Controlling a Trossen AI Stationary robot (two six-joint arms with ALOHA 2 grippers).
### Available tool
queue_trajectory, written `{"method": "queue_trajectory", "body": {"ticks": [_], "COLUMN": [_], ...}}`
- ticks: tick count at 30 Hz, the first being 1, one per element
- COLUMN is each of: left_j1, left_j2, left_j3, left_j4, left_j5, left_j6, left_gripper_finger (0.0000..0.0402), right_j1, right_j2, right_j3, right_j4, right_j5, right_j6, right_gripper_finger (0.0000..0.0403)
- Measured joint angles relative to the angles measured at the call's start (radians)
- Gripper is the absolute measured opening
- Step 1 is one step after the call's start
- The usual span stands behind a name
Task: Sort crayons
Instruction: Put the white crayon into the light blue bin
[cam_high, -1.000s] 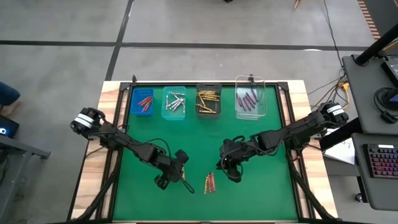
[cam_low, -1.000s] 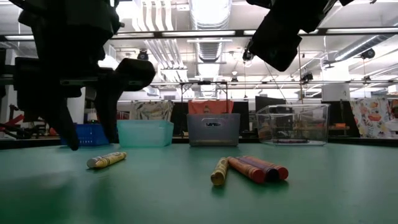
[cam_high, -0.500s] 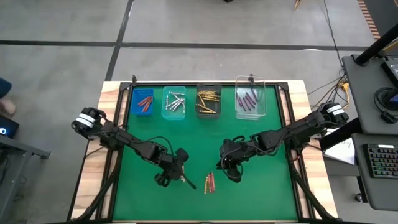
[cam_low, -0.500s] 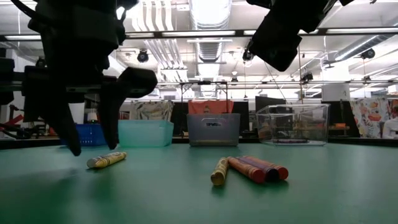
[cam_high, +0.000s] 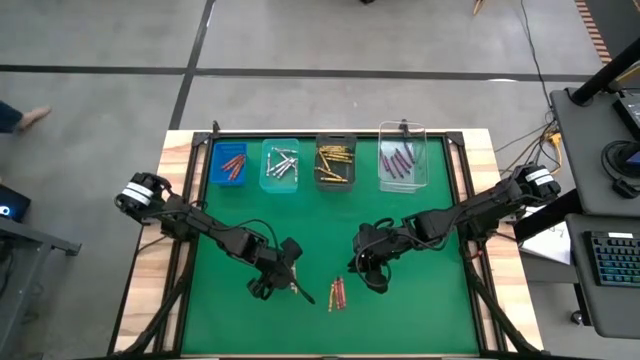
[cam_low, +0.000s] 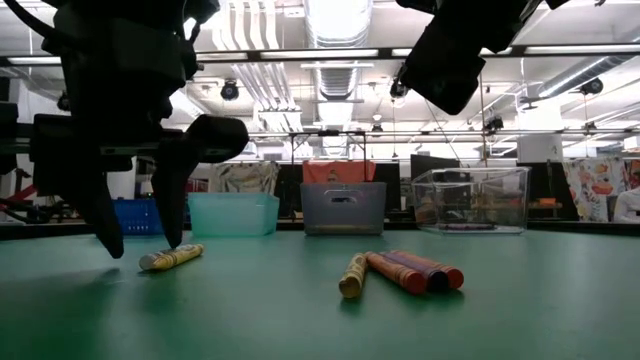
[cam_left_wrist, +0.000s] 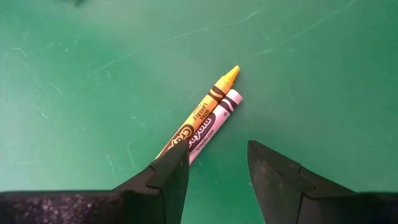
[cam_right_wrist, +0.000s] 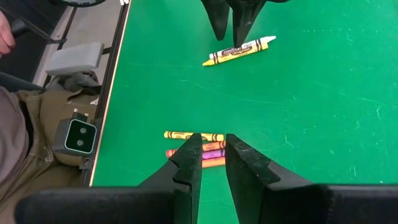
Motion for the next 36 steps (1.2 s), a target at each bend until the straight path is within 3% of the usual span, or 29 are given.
{"method": "queue_trajectory", "body": {"ticks": [9, 19, 24, 36], "left_j1": [-0.001, -0.001, -0.007, -0.004], "left_j2": [0.000, -0.014, -0.017, -0.017], "left_j3": [0.000, 0.000, 0.045, 0.038], "left_j4": [-0.004, -0.034, -0.120, -0.066], "left_j5": [0.025, 0.031, 0.031, -0.023], "left_j6": [-0.035, -0.053, -0.070, 0.051], "left_gripper_finger": [0.0145, 0.0118, 0.0116, 0.0116], "right_j1": [0.000, 0.000, 0.000, 0.004], "right_j2": [0.000, 0.000, 0.000, 0.000], "right_j3": [0.000, 0.000, 0.000, 0.000], "right_j4": [0.000, 0.000, 0.000, 0.000], "right_j5": [0.000, 0.000, 0.000, 0.000], "right_j6": [0.000, 0.000, 0.000, 0.001], "right_gripper_finger": [0.0061, 0.0061, 0.0061, 0.0061]}}
